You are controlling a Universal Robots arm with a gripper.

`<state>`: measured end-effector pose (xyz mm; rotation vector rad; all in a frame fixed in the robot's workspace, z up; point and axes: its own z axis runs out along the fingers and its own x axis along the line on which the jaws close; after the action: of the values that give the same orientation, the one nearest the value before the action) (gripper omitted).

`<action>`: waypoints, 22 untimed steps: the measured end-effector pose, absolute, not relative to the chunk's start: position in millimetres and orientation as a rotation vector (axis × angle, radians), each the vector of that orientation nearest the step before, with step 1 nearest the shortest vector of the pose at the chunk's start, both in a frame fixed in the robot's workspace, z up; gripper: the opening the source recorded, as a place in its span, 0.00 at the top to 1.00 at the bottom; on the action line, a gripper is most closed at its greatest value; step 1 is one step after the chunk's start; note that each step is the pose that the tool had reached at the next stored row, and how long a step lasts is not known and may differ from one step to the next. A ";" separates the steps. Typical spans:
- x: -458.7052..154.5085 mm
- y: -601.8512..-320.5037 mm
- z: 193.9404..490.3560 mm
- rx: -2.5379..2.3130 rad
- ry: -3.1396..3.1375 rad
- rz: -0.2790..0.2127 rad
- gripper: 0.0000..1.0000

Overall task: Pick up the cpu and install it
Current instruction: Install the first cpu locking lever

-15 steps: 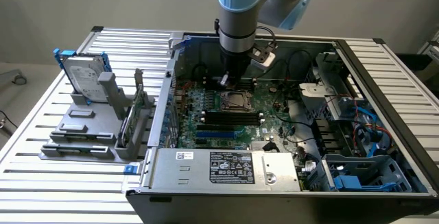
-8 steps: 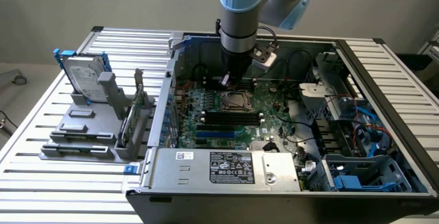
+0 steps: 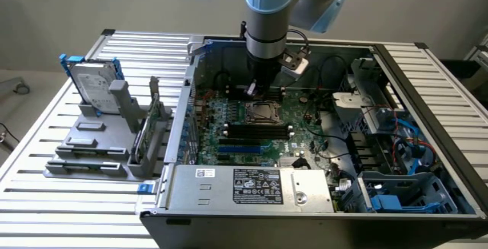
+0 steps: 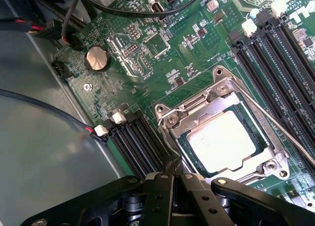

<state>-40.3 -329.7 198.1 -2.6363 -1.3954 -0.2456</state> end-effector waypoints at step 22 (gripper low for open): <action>-36.8 -330.0 197.2 -2.641 -1.398 -0.242 0.89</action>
<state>-36.8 -330.0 197.2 -2.6406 -1.3981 -0.2421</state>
